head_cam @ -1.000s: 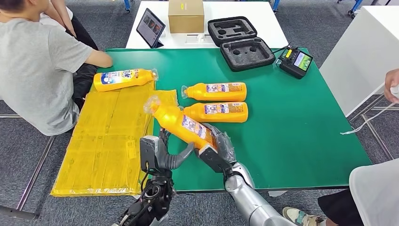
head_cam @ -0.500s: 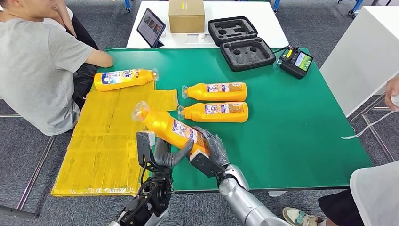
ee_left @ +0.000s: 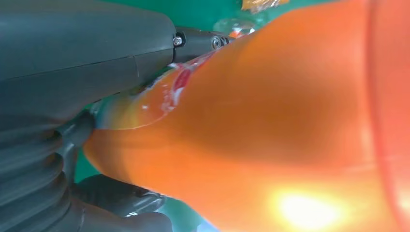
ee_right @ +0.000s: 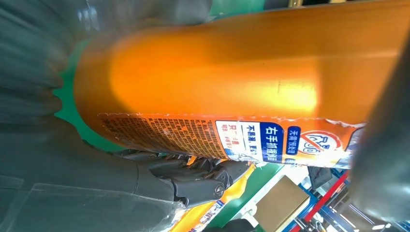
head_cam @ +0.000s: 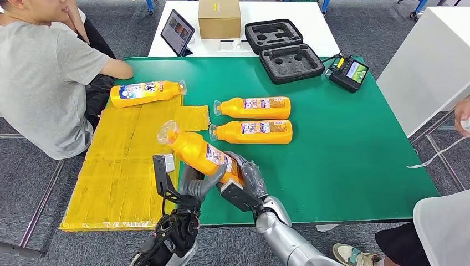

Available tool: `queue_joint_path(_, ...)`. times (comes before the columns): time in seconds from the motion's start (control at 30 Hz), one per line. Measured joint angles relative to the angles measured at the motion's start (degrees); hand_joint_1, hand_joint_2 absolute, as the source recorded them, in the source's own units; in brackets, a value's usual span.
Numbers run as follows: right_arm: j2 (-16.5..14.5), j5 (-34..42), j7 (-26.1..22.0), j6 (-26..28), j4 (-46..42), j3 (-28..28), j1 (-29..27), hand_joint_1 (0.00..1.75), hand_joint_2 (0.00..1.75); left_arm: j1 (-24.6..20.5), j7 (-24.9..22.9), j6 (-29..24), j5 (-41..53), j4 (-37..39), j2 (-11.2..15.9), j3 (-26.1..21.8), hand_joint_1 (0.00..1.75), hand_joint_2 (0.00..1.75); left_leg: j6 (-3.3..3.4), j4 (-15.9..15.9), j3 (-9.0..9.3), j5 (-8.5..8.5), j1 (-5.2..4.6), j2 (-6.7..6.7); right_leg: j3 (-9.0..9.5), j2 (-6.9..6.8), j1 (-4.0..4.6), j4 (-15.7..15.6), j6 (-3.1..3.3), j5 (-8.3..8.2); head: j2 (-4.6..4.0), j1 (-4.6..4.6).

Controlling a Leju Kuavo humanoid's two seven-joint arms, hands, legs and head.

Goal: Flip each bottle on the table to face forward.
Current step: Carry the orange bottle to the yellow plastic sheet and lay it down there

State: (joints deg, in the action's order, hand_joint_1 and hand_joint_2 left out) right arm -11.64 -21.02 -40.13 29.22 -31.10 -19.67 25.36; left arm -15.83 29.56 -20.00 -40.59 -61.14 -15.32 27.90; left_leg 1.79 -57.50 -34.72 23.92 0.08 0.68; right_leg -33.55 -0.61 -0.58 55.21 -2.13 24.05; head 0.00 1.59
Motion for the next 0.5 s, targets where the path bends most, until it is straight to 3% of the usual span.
queue_joint_path(0.5,0.0,0.8,0.1,0.3,1.6,-1.1,-0.9,1.75,1.75,0.2,1.2,-2.1,-1.0,-3.7,0.5,-2.9,0.0,1.75,0.0,0.0,-0.01,0.0,0.0,0.0,-0.01,0.0,0.0,0.0,0.0,0.0,0.0,0.0)
